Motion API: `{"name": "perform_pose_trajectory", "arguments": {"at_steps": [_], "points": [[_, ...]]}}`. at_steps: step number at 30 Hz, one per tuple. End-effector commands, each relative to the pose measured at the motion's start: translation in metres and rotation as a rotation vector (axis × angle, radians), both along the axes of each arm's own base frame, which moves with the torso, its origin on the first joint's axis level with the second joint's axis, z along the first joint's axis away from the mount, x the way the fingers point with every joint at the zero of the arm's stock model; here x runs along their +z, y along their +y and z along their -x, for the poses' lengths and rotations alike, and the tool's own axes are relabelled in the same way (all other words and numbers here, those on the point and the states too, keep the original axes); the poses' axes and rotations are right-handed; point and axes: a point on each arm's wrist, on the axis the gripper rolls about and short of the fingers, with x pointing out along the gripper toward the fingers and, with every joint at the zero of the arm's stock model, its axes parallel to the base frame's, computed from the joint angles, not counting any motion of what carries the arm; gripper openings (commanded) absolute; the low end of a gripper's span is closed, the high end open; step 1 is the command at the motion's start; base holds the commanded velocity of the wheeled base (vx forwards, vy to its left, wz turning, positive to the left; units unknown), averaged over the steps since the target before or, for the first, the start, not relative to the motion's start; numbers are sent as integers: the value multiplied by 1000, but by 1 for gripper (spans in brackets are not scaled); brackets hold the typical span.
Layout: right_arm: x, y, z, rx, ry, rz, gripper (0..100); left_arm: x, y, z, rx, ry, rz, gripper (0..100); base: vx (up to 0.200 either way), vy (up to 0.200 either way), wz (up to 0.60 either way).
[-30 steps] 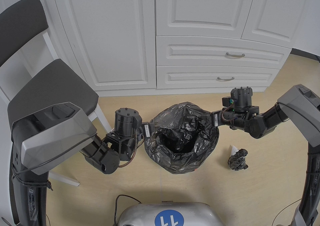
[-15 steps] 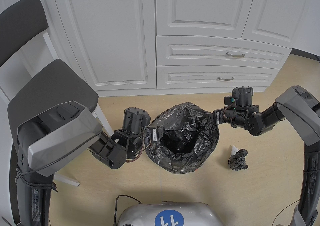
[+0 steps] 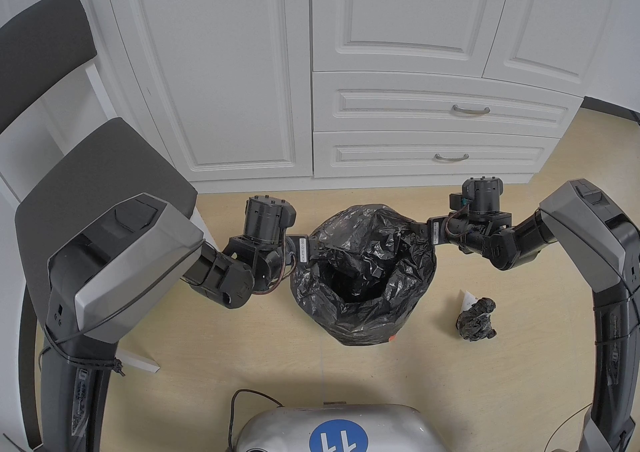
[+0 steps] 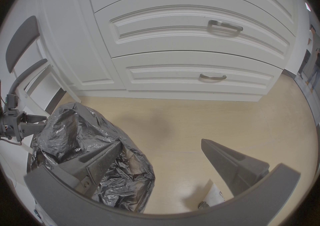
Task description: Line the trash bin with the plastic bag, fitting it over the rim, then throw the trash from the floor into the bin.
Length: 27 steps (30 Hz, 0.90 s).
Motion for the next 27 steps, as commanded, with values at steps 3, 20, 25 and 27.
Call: {"name": "perform_pose_trajectory", "arguments": {"at_steps": [3,20,25,27], "points": [[-19,3,-15,-20,2,-39,100,-13,9,-25,62,2,-23,100,0,0,0],[-33,-17,-41,-100,-19,-86,100,-30,4,-46,132,-41,-26,100,0,0,0],[-9,-12,-34,-97,-42,-128,100,-13,8,-43,141,-61,-13,100,0,0,0],[1,-9,-28,-89,-42,-155,100,-3,10,-40,143,-69,-9,100,0,0,0]]}}
